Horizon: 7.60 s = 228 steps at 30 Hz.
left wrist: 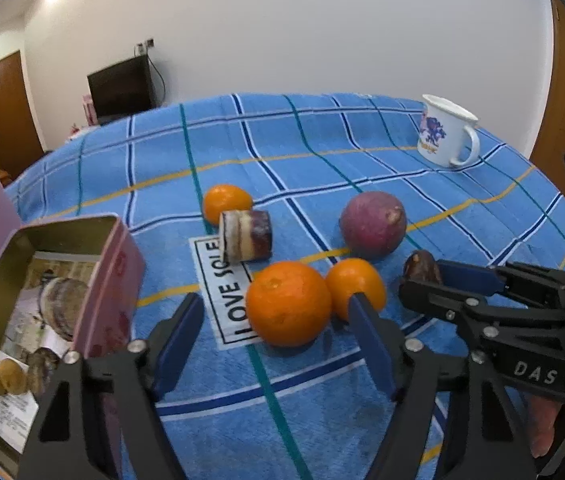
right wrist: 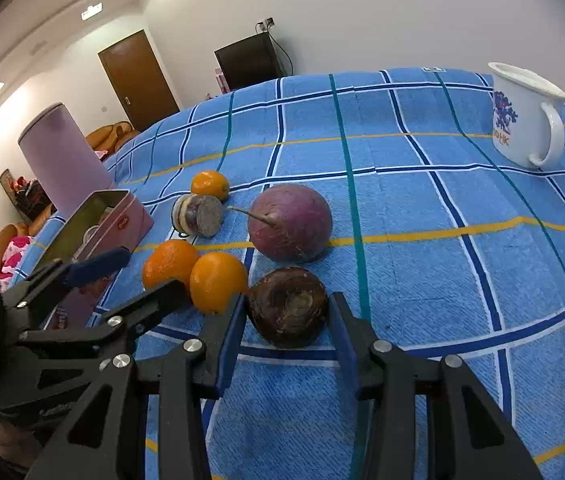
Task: Organize fruits
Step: 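Withdraw both tools from the tin toward the dark mangosteen and oranges, then close the right tool on the dark mangosteen while the left tool grasps an orange, then lift and carry the mangosteen in the right tool and orange in the left tool over the tin, then open the left tool to drop the orange into the tin while the right tool releases the mangosteen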
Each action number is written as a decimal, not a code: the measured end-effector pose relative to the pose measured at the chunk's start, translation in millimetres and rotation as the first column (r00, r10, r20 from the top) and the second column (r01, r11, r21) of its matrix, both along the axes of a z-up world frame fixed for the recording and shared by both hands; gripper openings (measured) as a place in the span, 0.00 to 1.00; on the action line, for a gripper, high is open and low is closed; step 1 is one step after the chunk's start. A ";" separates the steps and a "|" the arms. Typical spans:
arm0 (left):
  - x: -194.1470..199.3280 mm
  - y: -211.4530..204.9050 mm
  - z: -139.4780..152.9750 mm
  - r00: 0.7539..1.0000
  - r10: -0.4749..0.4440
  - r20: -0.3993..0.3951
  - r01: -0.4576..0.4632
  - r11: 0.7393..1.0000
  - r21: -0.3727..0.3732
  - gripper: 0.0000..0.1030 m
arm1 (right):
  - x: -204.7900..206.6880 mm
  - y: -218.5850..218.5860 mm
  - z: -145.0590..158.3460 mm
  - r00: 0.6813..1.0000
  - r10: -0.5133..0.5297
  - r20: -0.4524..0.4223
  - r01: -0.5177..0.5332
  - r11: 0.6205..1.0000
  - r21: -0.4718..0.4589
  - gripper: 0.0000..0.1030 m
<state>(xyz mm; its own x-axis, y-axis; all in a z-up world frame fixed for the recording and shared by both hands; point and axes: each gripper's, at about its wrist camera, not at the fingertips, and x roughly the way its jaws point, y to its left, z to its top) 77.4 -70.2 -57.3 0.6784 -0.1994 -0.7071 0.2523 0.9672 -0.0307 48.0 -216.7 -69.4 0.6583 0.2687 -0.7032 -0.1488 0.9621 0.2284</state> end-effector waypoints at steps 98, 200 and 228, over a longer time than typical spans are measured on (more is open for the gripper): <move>-55.1 20.3 35.6 0.936 0.084 0.342 -0.059 0.995 -0.084 0.46 | -56.5 23.0 35.0 0.933 0.105 0.345 -0.075 0.992 -0.100 0.43; -59.4 188.6 22.9 0.851 0.481 0.212 -0.504 0.862 0.064 0.46 | -15.7 206.4 41.3 0.827 0.486 0.282 -0.455 0.874 -0.170 0.43; -53.7 185.7 12.5 0.868 0.459 0.189 -0.479 0.874 0.079 0.46 | -14.6 215.3 26.1 0.828 0.513 0.228 -0.482 0.858 -0.178 0.43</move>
